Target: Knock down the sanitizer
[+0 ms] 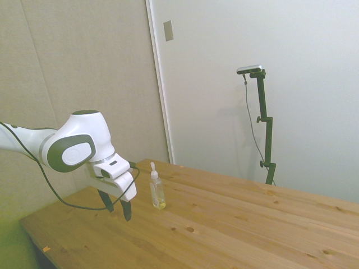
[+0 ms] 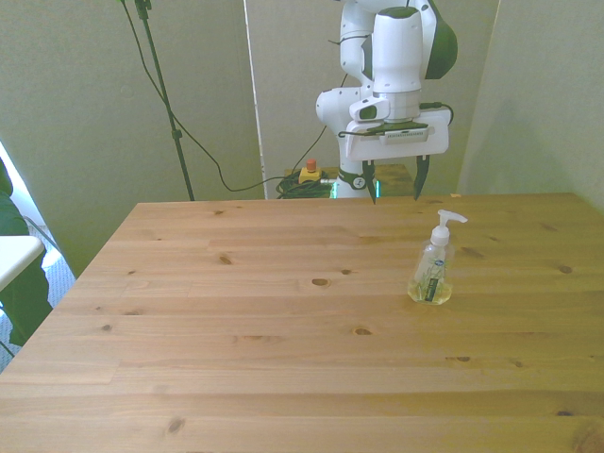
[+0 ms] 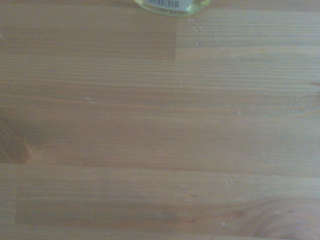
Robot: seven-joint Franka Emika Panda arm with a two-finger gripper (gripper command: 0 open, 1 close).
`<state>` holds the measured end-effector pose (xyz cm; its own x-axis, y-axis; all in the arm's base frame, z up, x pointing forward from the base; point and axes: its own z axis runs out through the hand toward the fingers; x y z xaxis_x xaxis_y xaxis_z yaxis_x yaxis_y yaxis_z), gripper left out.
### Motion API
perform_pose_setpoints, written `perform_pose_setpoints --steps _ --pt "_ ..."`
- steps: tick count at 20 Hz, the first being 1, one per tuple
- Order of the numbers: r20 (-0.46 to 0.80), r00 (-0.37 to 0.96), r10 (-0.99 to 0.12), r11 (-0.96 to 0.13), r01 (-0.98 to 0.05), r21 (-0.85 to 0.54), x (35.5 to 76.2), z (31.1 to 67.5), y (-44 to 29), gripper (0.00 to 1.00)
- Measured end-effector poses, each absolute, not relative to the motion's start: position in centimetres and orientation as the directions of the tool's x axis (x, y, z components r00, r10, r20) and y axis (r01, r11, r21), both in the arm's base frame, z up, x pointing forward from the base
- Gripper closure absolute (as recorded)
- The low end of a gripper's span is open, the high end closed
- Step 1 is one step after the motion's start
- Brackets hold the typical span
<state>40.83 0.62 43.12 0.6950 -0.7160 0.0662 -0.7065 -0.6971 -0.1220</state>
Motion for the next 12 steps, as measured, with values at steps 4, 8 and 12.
perform_pose_setpoints --steps 4,8,12 --pt "0.098 0.667 -0.738 -0.674 -0.733 -0.091 41.1 42.9 0.7 0.00" --pt "0.166 0.627 -0.761 -0.645 -0.757 -0.104 43.1 44.1 0.6 0.00" --pt "0.215 0.604 -0.768 -0.634 -0.766 -0.110 45.5 44.9 1.3 0.00"
